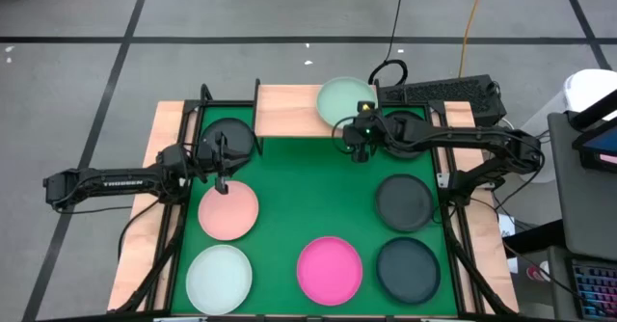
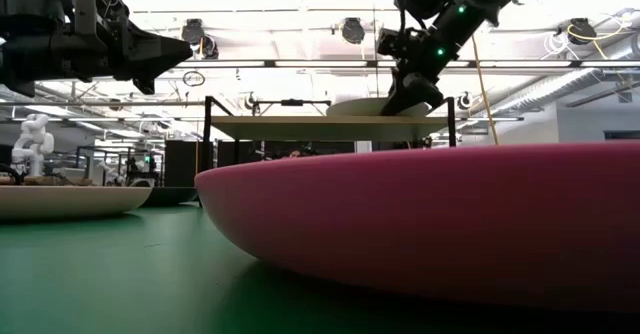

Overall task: Place and stack plates onto a shelf
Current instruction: Put the green plate on the shelf

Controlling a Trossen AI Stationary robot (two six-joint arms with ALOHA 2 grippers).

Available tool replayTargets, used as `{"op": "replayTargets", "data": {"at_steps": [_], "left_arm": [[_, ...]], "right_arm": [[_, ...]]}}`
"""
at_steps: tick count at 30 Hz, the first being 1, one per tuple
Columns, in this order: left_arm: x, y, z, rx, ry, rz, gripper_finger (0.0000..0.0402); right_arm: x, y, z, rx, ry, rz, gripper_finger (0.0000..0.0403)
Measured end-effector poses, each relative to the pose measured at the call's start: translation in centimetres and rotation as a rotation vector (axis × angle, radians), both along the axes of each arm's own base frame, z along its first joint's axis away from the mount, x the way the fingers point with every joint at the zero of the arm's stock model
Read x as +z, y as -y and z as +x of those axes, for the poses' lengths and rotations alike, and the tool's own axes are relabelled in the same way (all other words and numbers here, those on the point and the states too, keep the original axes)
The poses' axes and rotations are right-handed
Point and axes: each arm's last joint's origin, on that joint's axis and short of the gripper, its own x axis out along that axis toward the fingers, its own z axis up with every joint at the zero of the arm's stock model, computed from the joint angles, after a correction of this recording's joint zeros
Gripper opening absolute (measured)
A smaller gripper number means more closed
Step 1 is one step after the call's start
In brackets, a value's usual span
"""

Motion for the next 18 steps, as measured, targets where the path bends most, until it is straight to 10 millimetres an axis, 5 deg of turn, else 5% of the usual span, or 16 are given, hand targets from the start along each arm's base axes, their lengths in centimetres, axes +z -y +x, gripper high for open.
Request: {"op": "replayTargets", "data": {"at_steps": [9,18], "left_arm": [[0.0,0.0,0.0,0.0,0.0,0.0,0.0076],[0.0,0.0,0.0,0.0,0.0,0.0,0.0076]], "right_arm": [[0.5,-0.6,-0.2,0.021,0.011,-0.004,0.0054],[3.5,-1.5,-1.9,0.032,0.122,-0.037,0.0114]]}}
